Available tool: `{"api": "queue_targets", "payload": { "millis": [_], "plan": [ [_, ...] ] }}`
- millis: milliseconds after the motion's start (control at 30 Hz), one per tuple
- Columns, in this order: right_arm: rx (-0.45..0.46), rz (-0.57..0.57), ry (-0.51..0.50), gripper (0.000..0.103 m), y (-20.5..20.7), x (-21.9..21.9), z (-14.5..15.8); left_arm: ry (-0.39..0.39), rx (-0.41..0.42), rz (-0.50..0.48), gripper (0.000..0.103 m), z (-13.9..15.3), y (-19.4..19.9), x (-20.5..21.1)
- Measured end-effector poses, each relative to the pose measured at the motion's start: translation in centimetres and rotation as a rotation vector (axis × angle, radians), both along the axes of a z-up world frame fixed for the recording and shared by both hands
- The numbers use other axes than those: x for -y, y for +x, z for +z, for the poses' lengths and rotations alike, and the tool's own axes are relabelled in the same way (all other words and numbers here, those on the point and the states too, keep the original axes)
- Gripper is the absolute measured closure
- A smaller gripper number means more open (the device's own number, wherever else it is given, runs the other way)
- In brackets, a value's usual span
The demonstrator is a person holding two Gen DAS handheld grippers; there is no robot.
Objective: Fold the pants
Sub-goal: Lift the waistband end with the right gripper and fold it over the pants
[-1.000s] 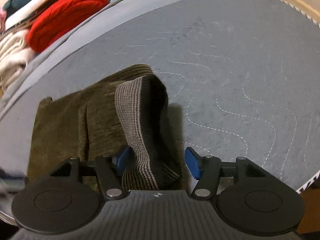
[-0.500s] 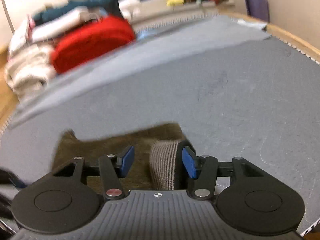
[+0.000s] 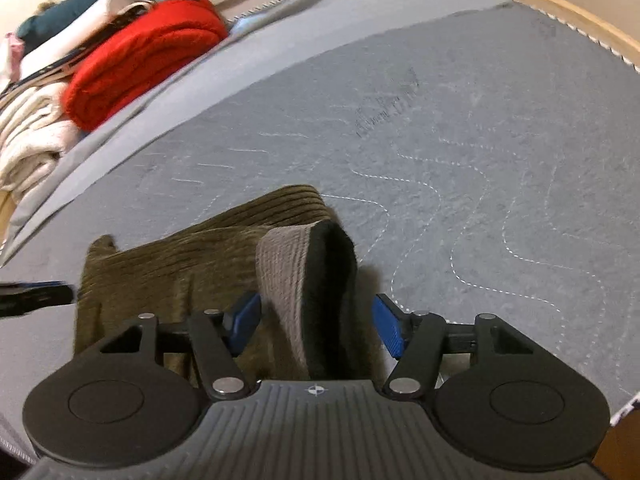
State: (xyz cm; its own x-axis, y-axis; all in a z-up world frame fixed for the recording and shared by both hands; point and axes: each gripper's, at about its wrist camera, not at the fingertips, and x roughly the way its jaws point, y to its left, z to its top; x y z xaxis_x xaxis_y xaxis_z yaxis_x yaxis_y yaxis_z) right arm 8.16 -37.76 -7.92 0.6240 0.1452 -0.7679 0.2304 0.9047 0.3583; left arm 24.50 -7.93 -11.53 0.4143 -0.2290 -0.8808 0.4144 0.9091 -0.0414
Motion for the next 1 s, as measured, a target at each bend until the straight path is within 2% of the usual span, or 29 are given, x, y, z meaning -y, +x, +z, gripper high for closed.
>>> {"api": "queue_targets", "payload": {
  "millis": [33,100,200,267,367,433,500,567,633,667,733,833,900,1000],
  "plan": [
    [0.004,0.014,-0.010,0.039,-0.8,-0.4,0.6,0.046,-0.016,0.011,0.062,-1.0,0.5,0.0],
    [-0.018,0.045,-0.041,0.039,-1.9,-1.2,0.9,0.058,-0.036,0.034,0.058,-2.0,1.0,-0.2],
    [-0.099,0.066,-0.138,0.037,-2.9,-1.9,0.0,0.044,-0.019,0.045,0.058,-1.3,0.7,-0.6],
    [-0.090,0.040,-0.115,0.037,-3.4,-1.4,-0.2,0.053,0.034,0.026,0.060,0.3,-0.4,-0.7],
    [-0.026,0.007,-0.046,0.043,-4.5,-0.8,0.3,-0.041,0.070,-0.054,0.059,2.7,-2.8,-0.9],
    [-0.041,0.046,-0.090,0.042,-4.7,-1.0,0.0,-0.088,0.067,-0.140,0.058,3.6,-4.5,-0.7],
    [-0.076,0.051,-0.102,0.033,-4.5,-0.8,-0.8,-0.091,0.051,-0.249,0.050,3.4,-6.3,0.0],
    [-0.091,0.030,-0.074,0.032,-4.3,-0.3,-0.8,-0.024,-0.002,-0.360,0.040,1.7,-8.1,1.0],
    [-0.092,0.014,-0.048,0.032,-4.1,-0.1,-0.3,0.147,-0.026,-0.437,0.040,-1.2,-9.8,2.3],
    [-0.087,0.016,-0.055,0.032,-4.0,-0.2,0.2,0.215,0.006,-0.453,0.040,-1.9,-10.7,2.6],
    [-0.049,0.026,-0.086,0.034,-4.1,-0.4,1.7,0.221,0.059,-0.450,0.040,-0.6,-11.5,2.8],
    [0.061,0.044,-0.085,0.032,-3.9,0.3,4.7,0.153,0.144,-0.364,0.036,3.3,-11.7,1.5],
    [0.118,0.058,-0.080,0.026,-3.2,1.0,5.8,0.107,0.178,-0.290,0.026,5.7,-11.7,0.4],
    [0.135,0.092,-0.084,0.015,-1.9,0.9,6.1,0.037,0.187,-0.216,0.022,7.3,-11.3,-1.4]
  ]
}}
